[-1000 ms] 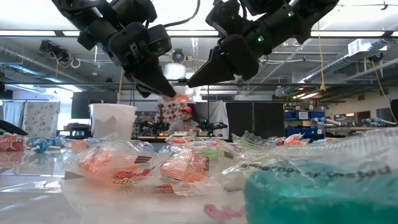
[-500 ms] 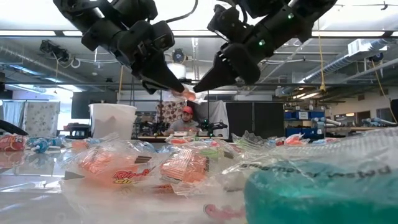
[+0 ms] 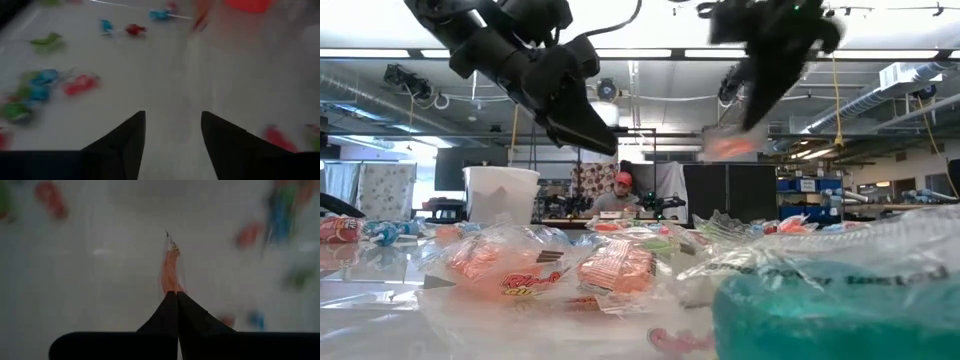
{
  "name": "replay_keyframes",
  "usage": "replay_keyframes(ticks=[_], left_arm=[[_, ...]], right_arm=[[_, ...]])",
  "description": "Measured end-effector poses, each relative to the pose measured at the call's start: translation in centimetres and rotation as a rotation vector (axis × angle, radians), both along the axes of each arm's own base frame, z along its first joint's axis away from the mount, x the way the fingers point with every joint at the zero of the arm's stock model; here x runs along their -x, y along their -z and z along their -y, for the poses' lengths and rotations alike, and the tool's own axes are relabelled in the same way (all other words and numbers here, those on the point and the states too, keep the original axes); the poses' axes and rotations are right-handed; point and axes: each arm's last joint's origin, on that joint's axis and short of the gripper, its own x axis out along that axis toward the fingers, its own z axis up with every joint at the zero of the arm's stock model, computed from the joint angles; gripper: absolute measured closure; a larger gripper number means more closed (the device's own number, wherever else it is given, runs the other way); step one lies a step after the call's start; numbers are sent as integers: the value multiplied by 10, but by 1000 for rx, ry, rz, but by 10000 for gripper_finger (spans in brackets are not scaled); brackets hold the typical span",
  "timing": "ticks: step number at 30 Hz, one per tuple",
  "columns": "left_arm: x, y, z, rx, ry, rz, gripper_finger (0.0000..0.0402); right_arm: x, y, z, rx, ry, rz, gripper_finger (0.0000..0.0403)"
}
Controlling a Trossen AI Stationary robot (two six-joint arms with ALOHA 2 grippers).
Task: Sort candy by brand, put in halloween buckets
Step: Put the orange candy into the right orange bucket
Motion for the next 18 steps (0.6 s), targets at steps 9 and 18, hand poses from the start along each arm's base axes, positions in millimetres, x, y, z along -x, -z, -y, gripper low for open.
replay_keyframes(ticks=[9, 18], left_arm=[[0, 0, 0, -29, 15, -1, 211], [-1, -1, 0, -16, 8, 12, 223]], right_arm=[[76, -29, -24, -235, 198, -431, 400], [123, -57, -46, -374, 406, -389, 400]])
